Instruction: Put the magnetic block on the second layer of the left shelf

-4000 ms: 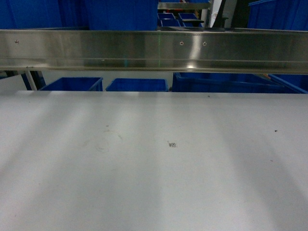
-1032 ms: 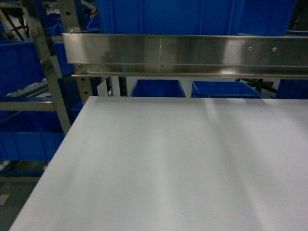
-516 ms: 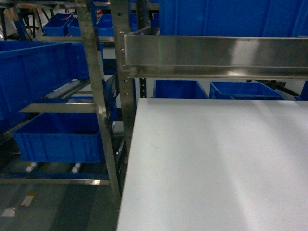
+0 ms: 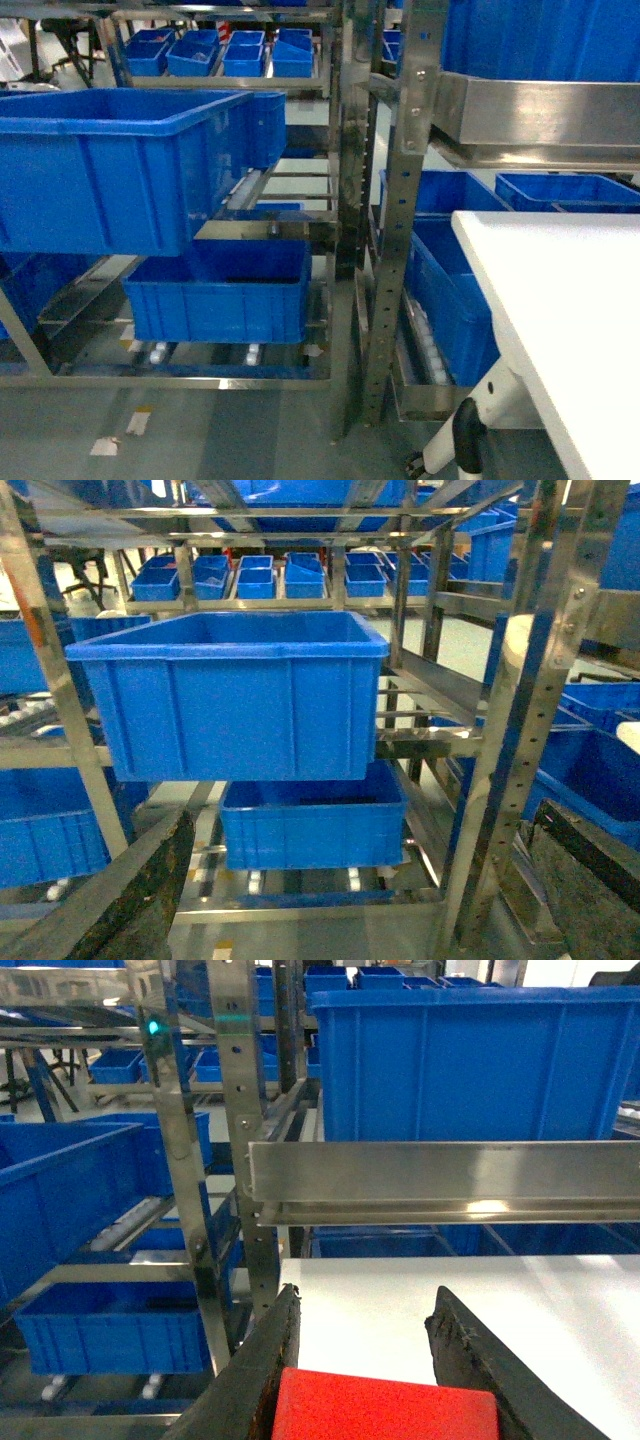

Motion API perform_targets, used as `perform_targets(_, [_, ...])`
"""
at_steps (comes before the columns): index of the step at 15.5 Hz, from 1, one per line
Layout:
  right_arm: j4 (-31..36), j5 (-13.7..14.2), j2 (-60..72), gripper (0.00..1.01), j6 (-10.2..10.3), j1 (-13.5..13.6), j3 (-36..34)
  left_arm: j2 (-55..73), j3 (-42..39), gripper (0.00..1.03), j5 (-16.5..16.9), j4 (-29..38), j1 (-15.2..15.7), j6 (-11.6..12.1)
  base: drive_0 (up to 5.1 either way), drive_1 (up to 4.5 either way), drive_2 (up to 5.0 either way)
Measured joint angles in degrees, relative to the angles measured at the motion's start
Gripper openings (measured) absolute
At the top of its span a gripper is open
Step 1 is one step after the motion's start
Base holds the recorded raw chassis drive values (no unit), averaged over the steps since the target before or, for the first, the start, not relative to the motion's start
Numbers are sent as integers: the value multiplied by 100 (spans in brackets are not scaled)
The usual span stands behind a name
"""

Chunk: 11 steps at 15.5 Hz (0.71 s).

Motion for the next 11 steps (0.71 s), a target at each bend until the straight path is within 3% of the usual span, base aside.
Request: perform_targets(11, [11,0,4,34,0,0,0,0,0,98,-2,2,0,0,-501,244,244])
